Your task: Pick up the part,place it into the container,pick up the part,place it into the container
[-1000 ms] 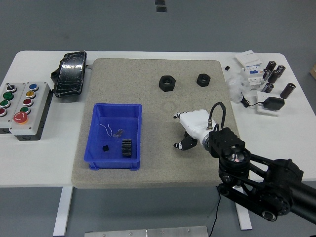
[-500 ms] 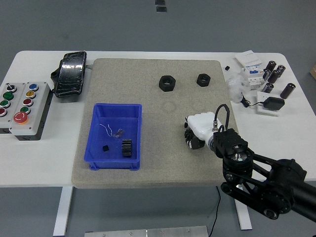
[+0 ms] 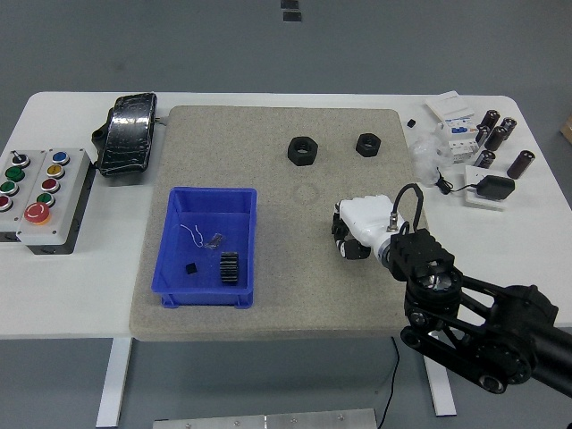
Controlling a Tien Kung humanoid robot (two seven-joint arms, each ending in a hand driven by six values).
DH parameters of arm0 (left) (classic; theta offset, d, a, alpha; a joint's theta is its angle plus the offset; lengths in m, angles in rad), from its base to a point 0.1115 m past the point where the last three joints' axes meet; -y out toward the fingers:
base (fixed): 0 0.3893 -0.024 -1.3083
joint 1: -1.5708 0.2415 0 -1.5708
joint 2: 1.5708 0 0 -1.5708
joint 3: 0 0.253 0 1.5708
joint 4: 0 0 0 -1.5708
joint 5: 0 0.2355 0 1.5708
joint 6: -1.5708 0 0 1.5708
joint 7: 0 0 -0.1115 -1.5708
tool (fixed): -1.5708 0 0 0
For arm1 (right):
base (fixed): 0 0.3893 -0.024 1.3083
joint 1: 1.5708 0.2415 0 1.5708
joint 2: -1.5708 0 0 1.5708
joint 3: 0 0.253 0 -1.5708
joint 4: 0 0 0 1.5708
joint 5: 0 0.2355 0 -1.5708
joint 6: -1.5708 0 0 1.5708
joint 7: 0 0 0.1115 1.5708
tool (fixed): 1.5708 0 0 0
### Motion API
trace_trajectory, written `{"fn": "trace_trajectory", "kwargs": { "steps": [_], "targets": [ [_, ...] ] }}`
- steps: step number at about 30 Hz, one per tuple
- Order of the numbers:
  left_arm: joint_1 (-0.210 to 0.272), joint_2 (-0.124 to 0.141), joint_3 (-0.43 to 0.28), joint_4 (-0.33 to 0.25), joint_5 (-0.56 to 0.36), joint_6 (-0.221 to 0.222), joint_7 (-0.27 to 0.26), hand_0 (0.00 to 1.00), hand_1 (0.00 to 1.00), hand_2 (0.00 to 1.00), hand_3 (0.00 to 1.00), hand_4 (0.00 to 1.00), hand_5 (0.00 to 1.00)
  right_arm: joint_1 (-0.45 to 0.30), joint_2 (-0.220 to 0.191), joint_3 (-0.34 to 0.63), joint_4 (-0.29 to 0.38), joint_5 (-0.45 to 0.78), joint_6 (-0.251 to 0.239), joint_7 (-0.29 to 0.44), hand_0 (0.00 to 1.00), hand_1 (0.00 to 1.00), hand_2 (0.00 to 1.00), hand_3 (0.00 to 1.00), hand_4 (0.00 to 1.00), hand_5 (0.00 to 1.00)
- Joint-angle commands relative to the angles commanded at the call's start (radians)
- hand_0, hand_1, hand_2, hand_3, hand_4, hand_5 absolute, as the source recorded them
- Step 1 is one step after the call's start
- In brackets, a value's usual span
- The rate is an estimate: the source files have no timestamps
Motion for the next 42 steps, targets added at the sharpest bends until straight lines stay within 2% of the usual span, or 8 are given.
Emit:
{"fn": "trace_trajectory", "kwargs": {
  "steps": [4, 5, 10, 11, 16, 17, 35, 42],
  "targets": [
    [0.000, 0.001, -0.005, 0.000, 0.007, 0.000, 0.001, 0.662, 0.610, 0.566, 0.626, 0.659, 0.434, 0.052, 0.034, -0.024, 0.047, 0.017, -0.081, 0.021, 0.311, 0.440, 0.315, 0.419, 0.275, 0.019],
    [-0.001, 0.001, -0.005, 0.000, 0.007, -0.001, 0.001, 0.662, 0.611, 0.567, 0.627, 0.655, 0.440, 0.064, 0.043, -0.037, 0.049, 0.024, -0.100, 0.039, 0.479, 0.487, 0.389, 0.466, 0.352, 0.002],
    [-0.004, 0.000, -0.002, 0.000, 0.007, -0.001, 0.001, 0.662, 0.611, 0.567, 0.627, 0.655, 0.440, 0.124, 0.090, -0.131, 0.027, 0.066, -0.182, 0.141, 0.479, 0.487, 0.389, 0.466, 0.352, 0.002],
    [-0.004, 0.000, -0.004, 0.000, 0.010, -0.001, 0.002, 0.663, 0.611, 0.569, 0.629, 0.644, 0.471, 0.135, 0.100, -0.154, 0.019, 0.076, -0.187, 0.164, 0.659, 0.684, 0.692, 0.682, 0.344, 0.174],
    [-0.002, 0.000, -0.018, 0.000, 0.025, 0.000, 0.006, 0.663, 0.611, 0.569, 0.629, 0.644, 0.471, 0.156, 0.126, -0.215, 0.011, 0.096, -0.160, 0.195, 0.659, 0.684, 0.692, 0.682, 0.344, 0.174],
    [-0.002, 0.000, -0.020, 0.000, 0.027, 0.000, 0.007, 0.663, 0.611, 0.568, 0.629, 0.648, 0.474, 0.157, 0.128, -0.217, 0.012, 0.096, -0.152, 0.193, 0.685, 0.746, 0.771, 0.723, 0.500, 0.207],
    [-0.005, 0.000, -0.030, 0.000, 0.032, -0.006, 0.004, 0.662, 0.610, 0.568, 0.626, 0.644, 0.487, 0.147, 0.133, -0.215, 0.014, 0.101, -0.124, 0.177, 0.684, 0.758, 0.784, 0.781, 0.695, 0.196],
    [-0.003, 0.000, -0.033, 0.000, 0.035, -0.006, 0.003, 0.662, 0.610, 0.568, 0.626, 0.644, 0.485, 0.105, 0.118, -0.133, 0.018, 0.152, -0.218, 0.214, 0.662, 0.727, 0.762, 0.757, 0.677, 0.205]
  ]
}}
